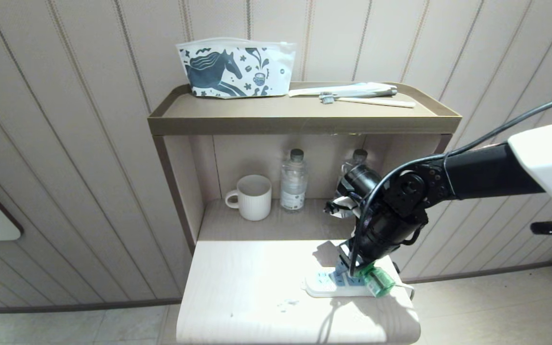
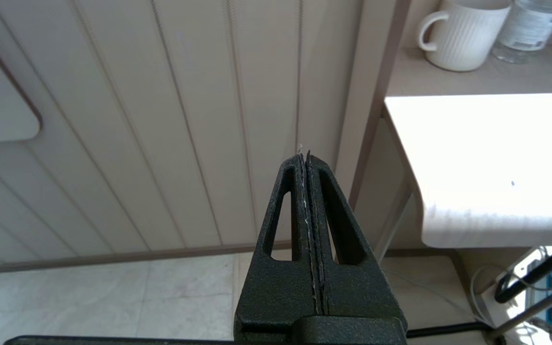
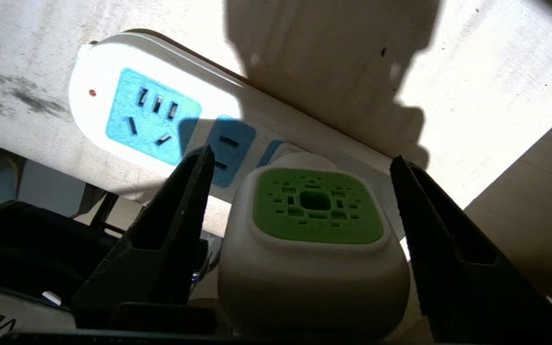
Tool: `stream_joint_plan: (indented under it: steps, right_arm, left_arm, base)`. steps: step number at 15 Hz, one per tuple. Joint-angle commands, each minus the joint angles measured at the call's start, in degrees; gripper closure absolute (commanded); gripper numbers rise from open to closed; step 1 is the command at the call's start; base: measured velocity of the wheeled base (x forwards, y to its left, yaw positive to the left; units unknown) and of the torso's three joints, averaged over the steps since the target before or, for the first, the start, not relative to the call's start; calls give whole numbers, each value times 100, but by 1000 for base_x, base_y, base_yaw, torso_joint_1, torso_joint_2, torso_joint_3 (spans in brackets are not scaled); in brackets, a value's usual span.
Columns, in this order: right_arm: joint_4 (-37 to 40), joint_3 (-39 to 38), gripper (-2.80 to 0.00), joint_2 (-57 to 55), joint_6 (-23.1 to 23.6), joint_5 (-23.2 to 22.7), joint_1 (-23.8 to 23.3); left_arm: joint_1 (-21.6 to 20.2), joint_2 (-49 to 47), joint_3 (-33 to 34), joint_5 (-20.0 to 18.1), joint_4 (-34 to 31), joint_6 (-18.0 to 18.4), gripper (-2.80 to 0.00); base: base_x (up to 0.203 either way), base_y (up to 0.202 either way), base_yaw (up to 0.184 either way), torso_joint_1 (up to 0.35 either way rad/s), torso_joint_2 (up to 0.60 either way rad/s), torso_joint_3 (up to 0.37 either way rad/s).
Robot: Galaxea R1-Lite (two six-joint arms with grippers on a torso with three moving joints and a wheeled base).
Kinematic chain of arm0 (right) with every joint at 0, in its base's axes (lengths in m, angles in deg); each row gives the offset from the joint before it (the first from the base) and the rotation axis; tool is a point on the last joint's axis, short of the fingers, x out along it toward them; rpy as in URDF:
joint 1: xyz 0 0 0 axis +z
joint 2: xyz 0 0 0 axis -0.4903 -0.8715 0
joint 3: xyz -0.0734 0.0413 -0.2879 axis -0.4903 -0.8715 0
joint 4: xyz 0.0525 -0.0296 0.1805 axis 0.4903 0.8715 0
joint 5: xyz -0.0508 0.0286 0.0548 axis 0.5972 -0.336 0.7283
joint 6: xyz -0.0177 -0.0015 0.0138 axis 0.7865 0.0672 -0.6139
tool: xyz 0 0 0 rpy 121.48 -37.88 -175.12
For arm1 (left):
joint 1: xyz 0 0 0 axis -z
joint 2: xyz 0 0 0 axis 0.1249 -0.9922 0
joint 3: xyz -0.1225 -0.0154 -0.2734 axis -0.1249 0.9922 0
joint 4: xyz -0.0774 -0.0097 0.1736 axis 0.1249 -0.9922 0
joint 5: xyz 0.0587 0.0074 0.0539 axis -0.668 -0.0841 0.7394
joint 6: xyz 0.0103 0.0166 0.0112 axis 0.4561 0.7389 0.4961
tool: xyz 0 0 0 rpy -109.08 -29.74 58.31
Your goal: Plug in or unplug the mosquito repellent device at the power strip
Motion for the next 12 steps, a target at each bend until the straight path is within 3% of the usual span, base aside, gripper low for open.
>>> stream_joint_plan:
  steps: [1, 7, 12]
  right_arm:
    - [19, -23, -280, 177, -6, -17, 11]
    - [46, -111, -280, 876, -7, 1, 75]
    - [58, -620, -280, 1977, 2, 8, 207]
  left_arm:
    - [-2, -9, 0, 1, -2, 3, 0]
    - [-2, -9, 0, 2, -2, -6, 0]
    - [-2, -9, 0, -5, -2, 3, 0]
  base:
    - [0, 0, 0, 0, 0, 0]
    - [0, 0, 0, 0, 0, 0]
    - [0, 0, 0, 0, 0, 0]
